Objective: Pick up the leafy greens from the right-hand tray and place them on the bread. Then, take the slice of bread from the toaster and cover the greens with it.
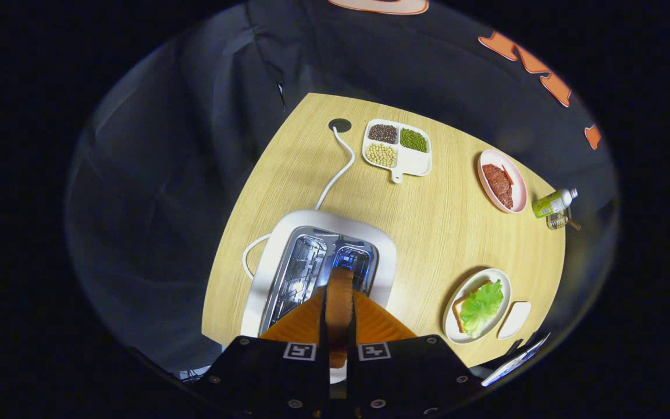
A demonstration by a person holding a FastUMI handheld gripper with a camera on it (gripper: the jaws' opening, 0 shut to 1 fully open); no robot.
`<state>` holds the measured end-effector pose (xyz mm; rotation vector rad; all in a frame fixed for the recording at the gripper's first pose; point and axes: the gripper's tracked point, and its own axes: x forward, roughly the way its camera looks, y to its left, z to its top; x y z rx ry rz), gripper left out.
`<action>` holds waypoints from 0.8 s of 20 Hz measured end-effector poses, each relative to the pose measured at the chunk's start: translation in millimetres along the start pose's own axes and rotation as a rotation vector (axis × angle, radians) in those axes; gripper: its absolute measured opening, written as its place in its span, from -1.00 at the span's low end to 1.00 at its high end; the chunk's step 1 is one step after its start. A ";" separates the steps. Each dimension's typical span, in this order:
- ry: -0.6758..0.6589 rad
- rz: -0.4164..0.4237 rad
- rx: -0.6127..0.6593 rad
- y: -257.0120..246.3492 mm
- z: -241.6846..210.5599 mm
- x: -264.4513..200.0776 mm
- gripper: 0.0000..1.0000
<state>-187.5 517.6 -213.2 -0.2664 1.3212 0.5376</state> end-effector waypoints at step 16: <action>-0.197 0.261 0.271 -110.8 17.7 -105.9 -0.80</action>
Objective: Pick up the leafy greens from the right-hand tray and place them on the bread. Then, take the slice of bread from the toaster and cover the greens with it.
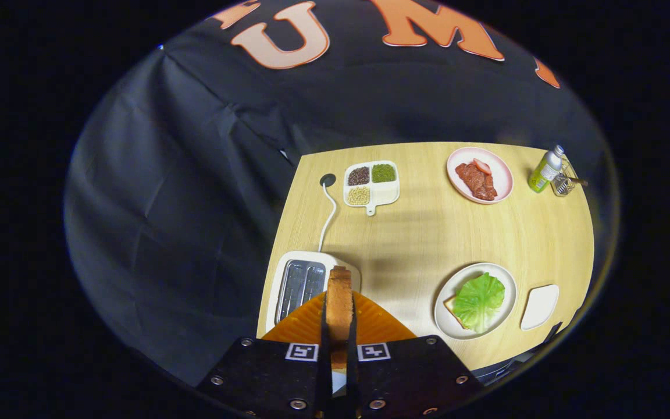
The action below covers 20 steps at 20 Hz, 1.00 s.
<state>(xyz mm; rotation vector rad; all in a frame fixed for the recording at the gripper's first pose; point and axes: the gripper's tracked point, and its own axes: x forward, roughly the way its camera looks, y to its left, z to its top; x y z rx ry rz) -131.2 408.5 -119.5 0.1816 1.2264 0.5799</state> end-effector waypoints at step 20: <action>-0.024 0.396 0.239 -188.4 -42.1 -7.2 -0.82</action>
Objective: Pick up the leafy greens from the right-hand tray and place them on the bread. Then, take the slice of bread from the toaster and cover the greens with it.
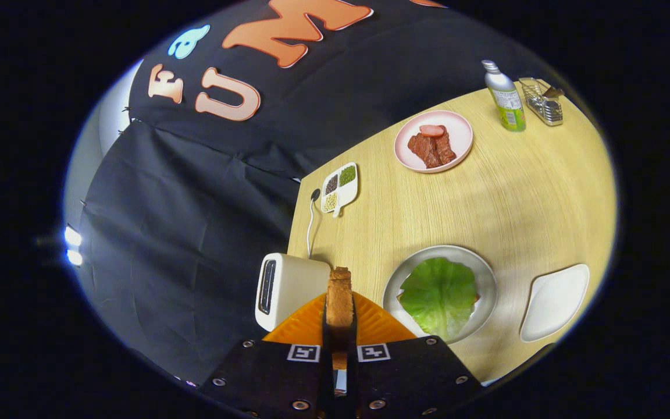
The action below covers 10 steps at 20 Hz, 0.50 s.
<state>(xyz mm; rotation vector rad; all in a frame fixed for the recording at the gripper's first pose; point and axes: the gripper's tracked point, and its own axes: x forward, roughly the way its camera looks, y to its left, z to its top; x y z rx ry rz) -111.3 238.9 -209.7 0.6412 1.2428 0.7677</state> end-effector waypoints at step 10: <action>0.032 0.094 -0.007 -56.5 -18.8 28.2 -0.82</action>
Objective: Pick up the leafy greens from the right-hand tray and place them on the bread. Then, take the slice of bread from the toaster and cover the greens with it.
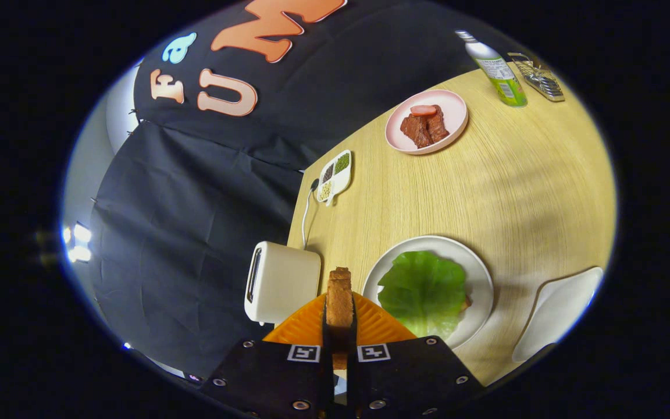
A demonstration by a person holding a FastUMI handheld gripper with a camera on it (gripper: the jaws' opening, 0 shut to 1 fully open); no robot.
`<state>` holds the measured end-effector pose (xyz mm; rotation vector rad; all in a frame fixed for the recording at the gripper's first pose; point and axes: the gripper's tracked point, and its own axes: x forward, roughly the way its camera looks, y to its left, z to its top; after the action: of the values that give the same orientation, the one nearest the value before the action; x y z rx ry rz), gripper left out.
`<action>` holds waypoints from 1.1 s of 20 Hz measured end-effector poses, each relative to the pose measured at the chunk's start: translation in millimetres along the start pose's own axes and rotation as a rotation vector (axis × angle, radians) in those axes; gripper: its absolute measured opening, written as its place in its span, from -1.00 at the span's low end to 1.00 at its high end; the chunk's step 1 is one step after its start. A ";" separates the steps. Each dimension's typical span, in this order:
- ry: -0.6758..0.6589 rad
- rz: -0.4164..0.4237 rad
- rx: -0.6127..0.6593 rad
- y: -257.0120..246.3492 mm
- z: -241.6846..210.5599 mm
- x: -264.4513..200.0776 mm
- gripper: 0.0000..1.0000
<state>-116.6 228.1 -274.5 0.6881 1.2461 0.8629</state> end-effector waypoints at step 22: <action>-0.040 -0.073 0.018 -86.5 -1.4 39.3 -0.55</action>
<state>-99.0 216.7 -367.1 0.6678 1.2369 0.7749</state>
